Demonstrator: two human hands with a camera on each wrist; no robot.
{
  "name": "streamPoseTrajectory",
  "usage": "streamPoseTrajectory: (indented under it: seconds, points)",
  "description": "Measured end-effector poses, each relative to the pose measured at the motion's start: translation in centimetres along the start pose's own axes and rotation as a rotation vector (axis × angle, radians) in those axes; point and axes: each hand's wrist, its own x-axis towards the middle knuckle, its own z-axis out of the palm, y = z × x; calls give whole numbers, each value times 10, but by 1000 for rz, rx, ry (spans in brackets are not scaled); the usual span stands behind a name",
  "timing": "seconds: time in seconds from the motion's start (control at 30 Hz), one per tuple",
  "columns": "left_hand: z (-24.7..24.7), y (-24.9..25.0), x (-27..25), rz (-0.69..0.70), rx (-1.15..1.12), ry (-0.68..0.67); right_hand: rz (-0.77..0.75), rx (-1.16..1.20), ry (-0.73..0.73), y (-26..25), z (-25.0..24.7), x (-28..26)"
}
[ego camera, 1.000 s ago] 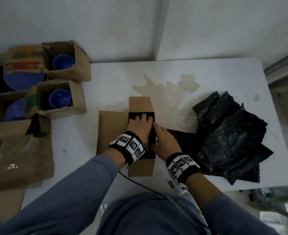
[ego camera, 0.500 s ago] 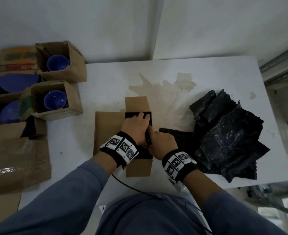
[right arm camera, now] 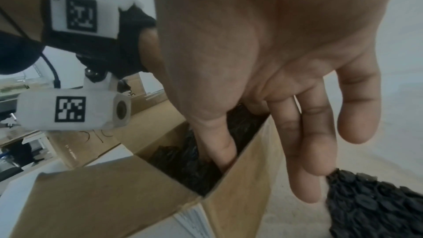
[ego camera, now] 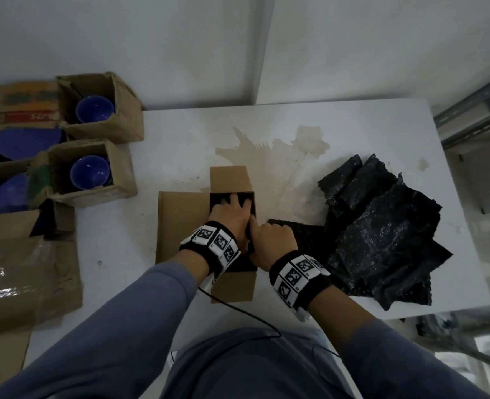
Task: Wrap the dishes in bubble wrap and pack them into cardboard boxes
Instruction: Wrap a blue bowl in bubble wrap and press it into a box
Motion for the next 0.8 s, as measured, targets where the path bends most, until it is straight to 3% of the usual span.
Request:
streamPoseTrajectory:
  seconds: [0.2,0.5,0.63,0.8]
  points:
    - [20,-7,-7,20,-6,178,22,-52,-9,-5,4,3]
    - [19,-1,-2,14,-30,110,0,39,-55,7,-3,4]
    - [25,-11,-15,58,-67,198,-3,26,36,6,-15,5]
    - [27,-20,-17,73,5,149,12,-21,-97,6,-16,21]
